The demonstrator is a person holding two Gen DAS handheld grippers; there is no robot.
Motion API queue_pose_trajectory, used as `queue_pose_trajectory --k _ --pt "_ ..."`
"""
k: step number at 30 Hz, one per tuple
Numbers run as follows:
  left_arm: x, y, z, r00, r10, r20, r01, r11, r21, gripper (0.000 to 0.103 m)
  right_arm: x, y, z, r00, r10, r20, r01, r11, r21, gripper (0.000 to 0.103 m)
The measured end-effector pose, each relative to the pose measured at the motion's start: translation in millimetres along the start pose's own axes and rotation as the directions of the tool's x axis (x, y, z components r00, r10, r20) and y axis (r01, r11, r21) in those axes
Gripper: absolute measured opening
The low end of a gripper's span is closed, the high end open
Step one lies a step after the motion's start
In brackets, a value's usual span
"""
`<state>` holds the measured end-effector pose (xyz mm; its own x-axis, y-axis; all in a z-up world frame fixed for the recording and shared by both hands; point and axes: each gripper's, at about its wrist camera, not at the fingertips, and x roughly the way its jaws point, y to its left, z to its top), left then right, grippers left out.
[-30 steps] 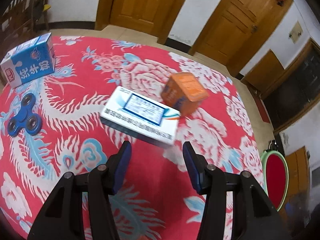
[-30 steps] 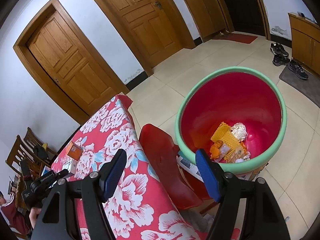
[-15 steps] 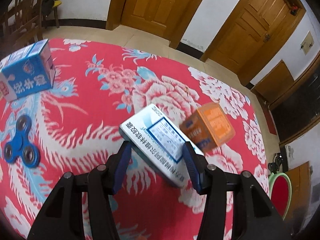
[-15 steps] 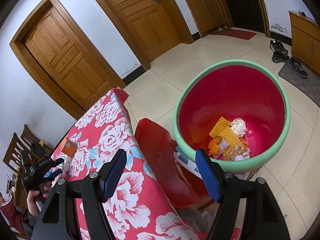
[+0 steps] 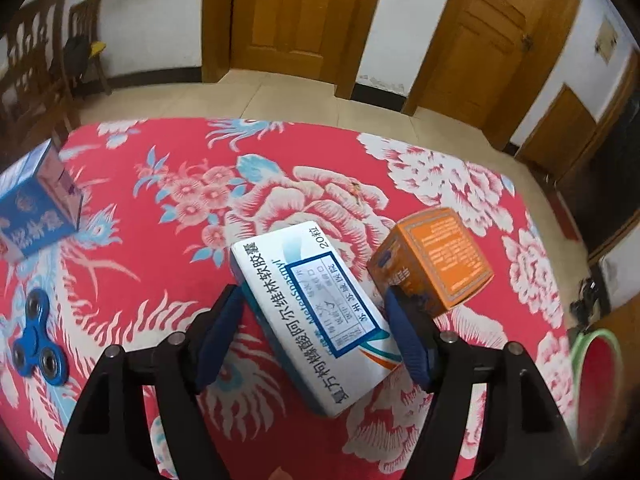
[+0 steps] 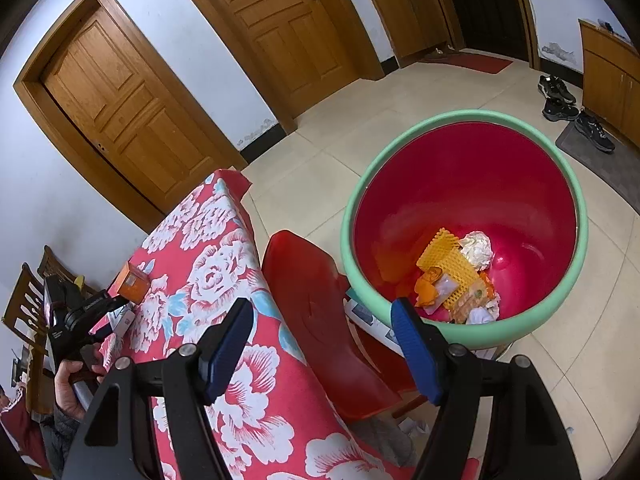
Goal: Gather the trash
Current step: 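Grasp the white printed medicine box with the left tool, then grasp the orange cardboard box with the right tool while the left tool holds the white box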
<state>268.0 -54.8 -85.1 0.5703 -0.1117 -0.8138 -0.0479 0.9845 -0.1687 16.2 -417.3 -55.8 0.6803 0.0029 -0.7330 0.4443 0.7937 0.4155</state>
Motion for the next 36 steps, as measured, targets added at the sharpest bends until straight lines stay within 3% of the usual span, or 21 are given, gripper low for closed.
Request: queue_pose_trajectory --k 8,17,26,36 --pt "-4.6 -1.3 -7.2 1.0 -0.013 0.01 0.012 0.999 0.034 0.072 1.6 10.2 0.8 1.0 0.008 -0.003 -0.008 1.0 -0.026 0.074" --pt "-19.3 -1.5 -15.0 0.997 -0.074 0.002 0.073 0.988 0.134 0.065 -2.3 51.0 5.5 0.999 0.053 0.0 -0.053 0.991 -0.121 0.074" --pt "-49.6 22.6 -7.1 0.991 -0.122 0.048 0.115 0.986 0.122 0.065 1.1 105.1 9.6 0.995 0.101 -0.003 -0.099 0.969 -0.228 0.074" --pt "-63.7 61.2 6.8 0.994 -0.083 0.077 0.076 0.993 0.092 0.065 21.9 177.2 8.7 0.986 0.161 -0.043 -0.166 0.927 -0.337 0.074"
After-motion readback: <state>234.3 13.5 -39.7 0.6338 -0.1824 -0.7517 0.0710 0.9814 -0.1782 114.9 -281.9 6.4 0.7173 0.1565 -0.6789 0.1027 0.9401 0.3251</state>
